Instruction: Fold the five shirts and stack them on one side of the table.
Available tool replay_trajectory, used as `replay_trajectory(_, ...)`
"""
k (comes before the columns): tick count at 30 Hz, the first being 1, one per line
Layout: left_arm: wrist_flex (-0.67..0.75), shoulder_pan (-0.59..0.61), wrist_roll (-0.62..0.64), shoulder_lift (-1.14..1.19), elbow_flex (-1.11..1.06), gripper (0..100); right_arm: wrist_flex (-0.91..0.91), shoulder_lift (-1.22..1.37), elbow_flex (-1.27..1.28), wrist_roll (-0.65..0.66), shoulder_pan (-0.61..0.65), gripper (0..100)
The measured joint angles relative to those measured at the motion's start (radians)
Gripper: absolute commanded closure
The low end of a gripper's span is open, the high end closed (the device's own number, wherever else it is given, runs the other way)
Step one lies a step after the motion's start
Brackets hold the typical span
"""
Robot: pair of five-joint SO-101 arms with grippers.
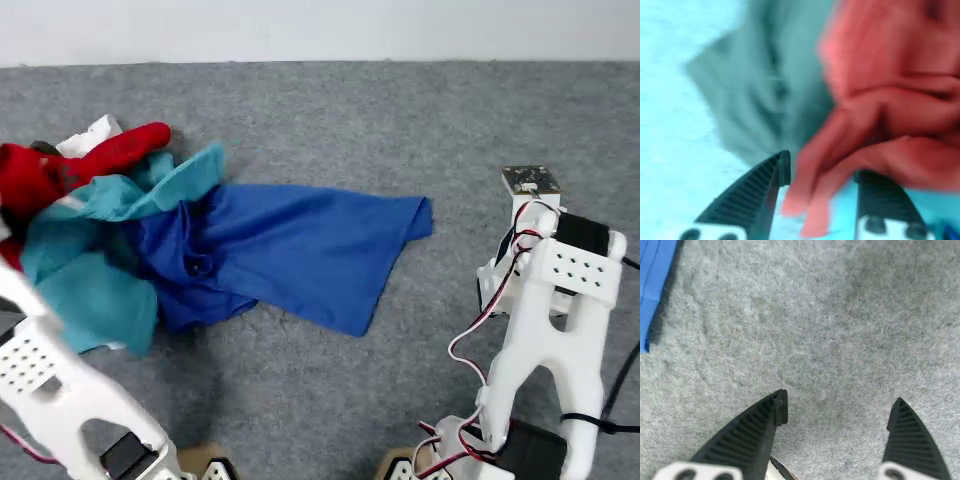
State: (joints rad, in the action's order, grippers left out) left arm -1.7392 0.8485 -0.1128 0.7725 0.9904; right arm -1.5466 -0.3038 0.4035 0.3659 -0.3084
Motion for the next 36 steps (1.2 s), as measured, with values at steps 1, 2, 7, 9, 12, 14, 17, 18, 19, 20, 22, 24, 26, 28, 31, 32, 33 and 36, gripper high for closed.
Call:
replay_trajectory(1,0.0,0.012,-0.002,0.0,0.008,80,0.0,0.0,0.0,0.0,0.0,67.0)
replay_trajectory(2,0.002,0.018,-0.002,0.002,0.012,80,0.0,0.0,0.0,0.0,0.0,67.0)
replay_trajectory(7,0.002,0.021,-0.006,0.002,0.049,80,0.0,0.0,0.0,0.0,0.0,67.0)
replay_trajectory(9,0.002,0.021,-0.003,0.002,0.097,80,0.0,0.0,0.0,0.0,0.0,67.0)
replay_trajectory(12,0.002,0.018,0.063,0.002,0.152,80,0.0,0.0,0.0,0.0,0.0,67.0)
replay_trajectory(14,0.002,-0.002,0.098,-0.006,0.147,80,0.0,0.0,0.0,0.0,0.0,67.0)
replay_trajectory(17,0.002,-0.068,0.109,-0.094,0.029,80,0.0,0.0,0.0,0.0,0.018,66.9)
replay_trajectory(18,0.002,-0.101,0.11,-0.141,-0.032,80,0.0,0.0,0.0,0.0,0.034,66.9)
replay_trajectory(19,0.002,-0.138,0.11,-0.195,-0.101,80,0.0,0.0,0.0,0.0,0.049,66.9)
replay_trajectory(20,0.002,-0.18,0.106,-0.253,-0.175,80,0.0,0.0,0.0,0.0,0.071,66.9)
replay_trajectory(22,0.002,-0.273,0.087,-0.362,-0.318,80,0.0,0.0,0.0,0.0,0.115,66.9)
replay_trajectory(24,0.002,-0.368,0.069,-0.462,-0.466,80,0.0,0.0,0.0,0.0,0.153,66.9)
replay_trajectory(26,0.009,-0.453,0.044,-0.528,-0.609,80,0.0,0.0,0.0,0.0,0.192,66.9)
replay_trajectory(28,0.058,-0.508,0.034,-0.548,-0.73,80,0.014,0.0,0.0,0.0,0.23,66.9)
replay_trajectory(31,0.196,-0.534,0.032,-0.548,-0.868,80,0.048,0.0,0.0,0.0,0.316,66.9)
replay_trajectory(32,0.253,-0.532,0.032,-0.54,-0.893,80,0.055,0.0,0.0,0.0,0.35,66.9)
replay_trajectory(33,0.315,-0.526,0.032,-0.526,-0.908,80,0.064,0.0,0.0,0.0,0.385,66.9)
replay_trajectory(36,0.488,-0.496,0.035,-0.454,-0.913,80,0.072,0.0,0.0,0.038,0.497,66.9)
